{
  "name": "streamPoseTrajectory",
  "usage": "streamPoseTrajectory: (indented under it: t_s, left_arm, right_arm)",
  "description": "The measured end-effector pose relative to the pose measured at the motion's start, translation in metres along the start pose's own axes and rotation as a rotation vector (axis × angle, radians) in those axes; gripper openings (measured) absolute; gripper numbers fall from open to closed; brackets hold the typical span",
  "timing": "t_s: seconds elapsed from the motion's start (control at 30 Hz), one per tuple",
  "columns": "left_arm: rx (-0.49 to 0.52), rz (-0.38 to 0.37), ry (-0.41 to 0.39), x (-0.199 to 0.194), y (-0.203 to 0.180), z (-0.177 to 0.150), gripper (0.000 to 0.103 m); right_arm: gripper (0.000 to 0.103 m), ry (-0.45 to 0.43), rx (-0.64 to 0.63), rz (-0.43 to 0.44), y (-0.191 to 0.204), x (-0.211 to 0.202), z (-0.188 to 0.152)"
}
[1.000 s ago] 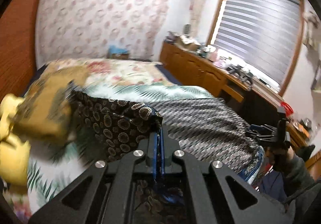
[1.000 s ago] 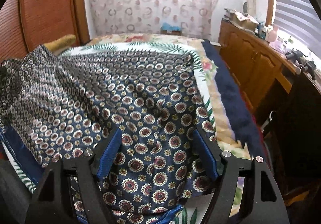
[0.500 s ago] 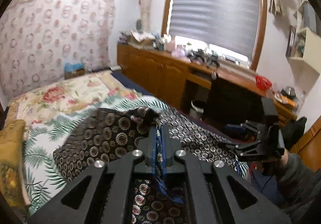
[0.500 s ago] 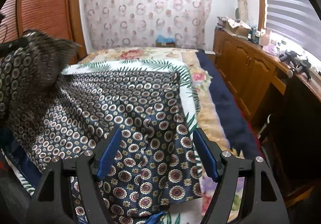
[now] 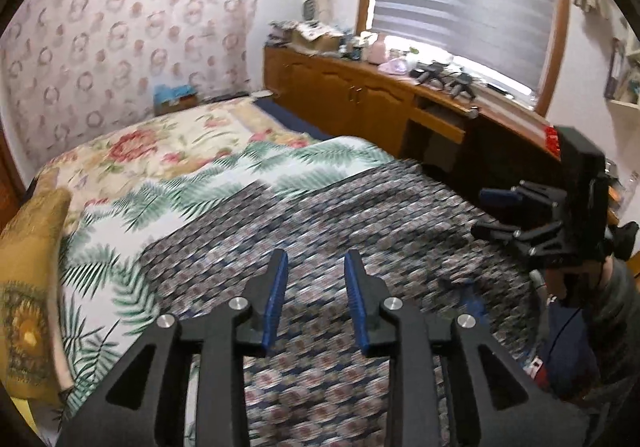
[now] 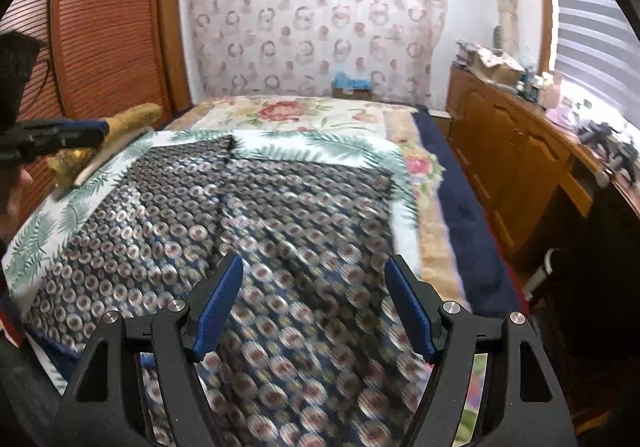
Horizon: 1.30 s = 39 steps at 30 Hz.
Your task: Fold small clothes
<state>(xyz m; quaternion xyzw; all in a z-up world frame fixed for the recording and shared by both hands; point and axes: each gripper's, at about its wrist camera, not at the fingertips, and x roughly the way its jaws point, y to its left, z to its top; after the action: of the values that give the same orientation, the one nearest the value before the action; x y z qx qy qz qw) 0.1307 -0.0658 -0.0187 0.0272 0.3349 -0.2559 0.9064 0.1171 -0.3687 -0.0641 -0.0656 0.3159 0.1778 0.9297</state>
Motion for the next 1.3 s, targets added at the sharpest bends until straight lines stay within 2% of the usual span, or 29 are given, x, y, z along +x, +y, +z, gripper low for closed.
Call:
streamPoseTrajectory:
  t_s: [0.13,0.23,0.33,0.47,0.6,0.73,0.87,0.97,1.23,1.3]
  left_arm:
    - [-0.033,0.054,0.032,0.005,0.031,-0.017,0.031]
    - [-0.062,0.068,0.055,0.010,0.050,-0.027,0.032]
    - [-0.084,0.084,0.079,0.016,0.066,-0.039,0.032]
    - [-0.108,0.088,0.110,0.027,0.084,-0.054,0.033]
    - [-0.106,0.109,0.134,0.035,0.090,-0.063,0.036]
    - [-0.113,0.101,0.149,0.039,0.096,-0.068,0.038]
    - [-0.112,0.103,0.147,0.041,0.097,-0.069,0.039]
    - [-0.107,0.109,0.149,0.042,0.097,-0.068,0.039]
    - [-0.087,0.114,0.156,0.043,0.095,-0.067,0.045]
    - [-0.083,0.118,0.157,0.042,0.095,-0.067,0.045]
  right_arm:
    - [0.075,0.035,-0.038,0.069,0.024,0.030,0.021]
    - [0.075,0.071,-0.063,0.121,0.045,0.057,0.037]
    - [0.069,0.116,-0.087,0.168,0.062,0.086,0.050]
    - [0.060,0.204,-0.099,0.208,0.077,0.124,0.055]
    - [0.059,0.267,-0.113,0.224,0.085,0.150,0.053]
    - [0.057,0.275,-0.112,0.235,0.085,0.156,0.055]
    - [0.048,0.284,-0.133,0.246,0.091,0.167,0.064]
    - [0.037,0.292,-0.168,0.253,0.099,0.171,0.066]
    - [0.035,0.276,-0.186,0.252,0.107,0.174,0.064]
    - [0.022,0.270,-0.185,0.265,0.108,0.173,0.064]
